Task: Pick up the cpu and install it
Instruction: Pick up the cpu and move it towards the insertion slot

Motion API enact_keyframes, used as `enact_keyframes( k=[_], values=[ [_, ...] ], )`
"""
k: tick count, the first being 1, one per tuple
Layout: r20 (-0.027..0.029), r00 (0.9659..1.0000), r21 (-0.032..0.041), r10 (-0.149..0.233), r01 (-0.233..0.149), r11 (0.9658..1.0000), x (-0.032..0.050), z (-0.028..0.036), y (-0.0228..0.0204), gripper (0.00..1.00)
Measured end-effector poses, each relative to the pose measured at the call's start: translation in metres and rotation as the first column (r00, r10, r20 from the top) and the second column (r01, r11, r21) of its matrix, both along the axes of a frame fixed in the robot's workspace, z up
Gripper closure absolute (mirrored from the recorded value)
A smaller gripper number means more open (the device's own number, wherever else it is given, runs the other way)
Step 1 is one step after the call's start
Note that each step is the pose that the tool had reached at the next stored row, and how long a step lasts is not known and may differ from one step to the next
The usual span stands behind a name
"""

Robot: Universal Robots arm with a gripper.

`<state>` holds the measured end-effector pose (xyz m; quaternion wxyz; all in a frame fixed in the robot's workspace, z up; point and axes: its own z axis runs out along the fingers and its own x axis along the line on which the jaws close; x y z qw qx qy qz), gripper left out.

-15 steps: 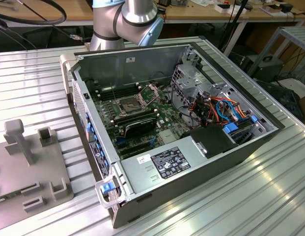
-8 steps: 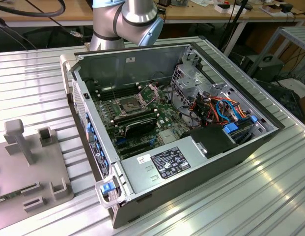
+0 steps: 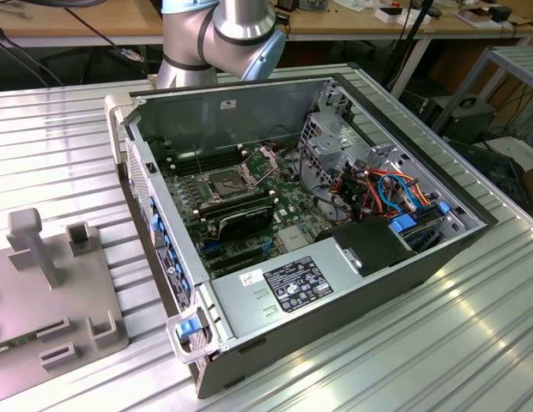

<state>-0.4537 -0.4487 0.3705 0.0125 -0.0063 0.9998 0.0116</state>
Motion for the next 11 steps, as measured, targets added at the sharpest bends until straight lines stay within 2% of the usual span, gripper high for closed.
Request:
enact_keyframes(
  k=[1,11],
  values=[
    [-0.0001,1.0,0.0,0.0,0.0,1.0,0.0004,0.0015,0.0,0.45],
    [-0.0002,1.0,-0.0001,0.0,0.0,1.0,0.0023,0.0016,0.0,0.45]
  ],
)
